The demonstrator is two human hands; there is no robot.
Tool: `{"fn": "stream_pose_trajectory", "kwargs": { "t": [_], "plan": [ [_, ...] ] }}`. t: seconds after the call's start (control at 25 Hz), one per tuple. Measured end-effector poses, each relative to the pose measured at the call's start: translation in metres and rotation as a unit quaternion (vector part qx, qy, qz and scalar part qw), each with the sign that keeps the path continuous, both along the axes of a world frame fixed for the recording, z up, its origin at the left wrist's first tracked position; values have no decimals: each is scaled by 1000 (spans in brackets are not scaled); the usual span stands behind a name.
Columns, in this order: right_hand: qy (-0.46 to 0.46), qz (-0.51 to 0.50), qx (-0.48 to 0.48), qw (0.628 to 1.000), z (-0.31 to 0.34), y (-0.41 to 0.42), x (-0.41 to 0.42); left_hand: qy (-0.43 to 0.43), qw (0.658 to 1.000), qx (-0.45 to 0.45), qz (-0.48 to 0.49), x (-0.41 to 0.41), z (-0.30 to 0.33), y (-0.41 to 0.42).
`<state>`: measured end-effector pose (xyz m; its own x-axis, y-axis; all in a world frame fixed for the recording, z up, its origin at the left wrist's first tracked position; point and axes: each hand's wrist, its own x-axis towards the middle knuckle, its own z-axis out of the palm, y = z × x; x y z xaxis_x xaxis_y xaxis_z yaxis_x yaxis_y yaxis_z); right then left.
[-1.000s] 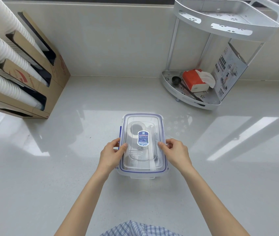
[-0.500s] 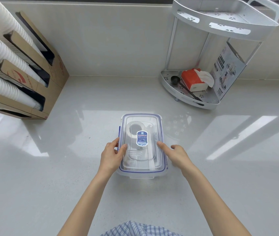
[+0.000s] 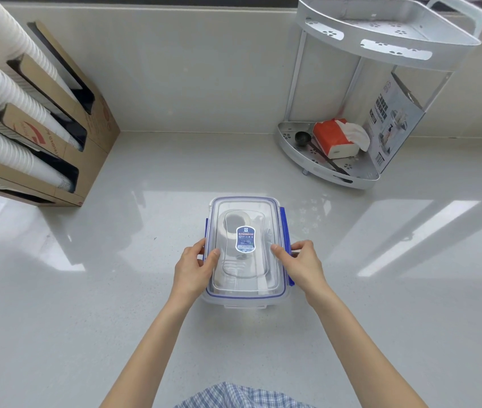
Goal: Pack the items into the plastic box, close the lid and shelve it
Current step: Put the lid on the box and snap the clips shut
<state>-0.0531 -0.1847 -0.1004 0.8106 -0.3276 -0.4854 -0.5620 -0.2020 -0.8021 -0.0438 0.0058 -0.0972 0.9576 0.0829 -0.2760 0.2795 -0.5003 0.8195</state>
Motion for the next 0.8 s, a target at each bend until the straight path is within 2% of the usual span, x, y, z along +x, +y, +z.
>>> {"fn": "stream_pose_trajectory", "kwargs": {
  "t": [0.24, 0.4, 0.6, 0.68, 0.8],
  "plan": [
    [-98, 40, -133, 986, 3, 15, -4, 3, 1000, -3, 5, 1, -1, 0],
    [-89, 58, -202, 974, 6, 18, -4, -6, 1000, 0, -1, 0, -2, 0],
    [-84, 57, -208, 973, 7, 17, -4, 16, 998, -57, 16, 0, 0, 2],
    [-88, 55, -203, 974, 7, 17, -5, 39, 993, -106, 31, -1, 1, 3],
    [-93, 55, -194, 975, 8, 16, -6, 94, 988, -115, 41, 1, -3, 7]
  ]
}}
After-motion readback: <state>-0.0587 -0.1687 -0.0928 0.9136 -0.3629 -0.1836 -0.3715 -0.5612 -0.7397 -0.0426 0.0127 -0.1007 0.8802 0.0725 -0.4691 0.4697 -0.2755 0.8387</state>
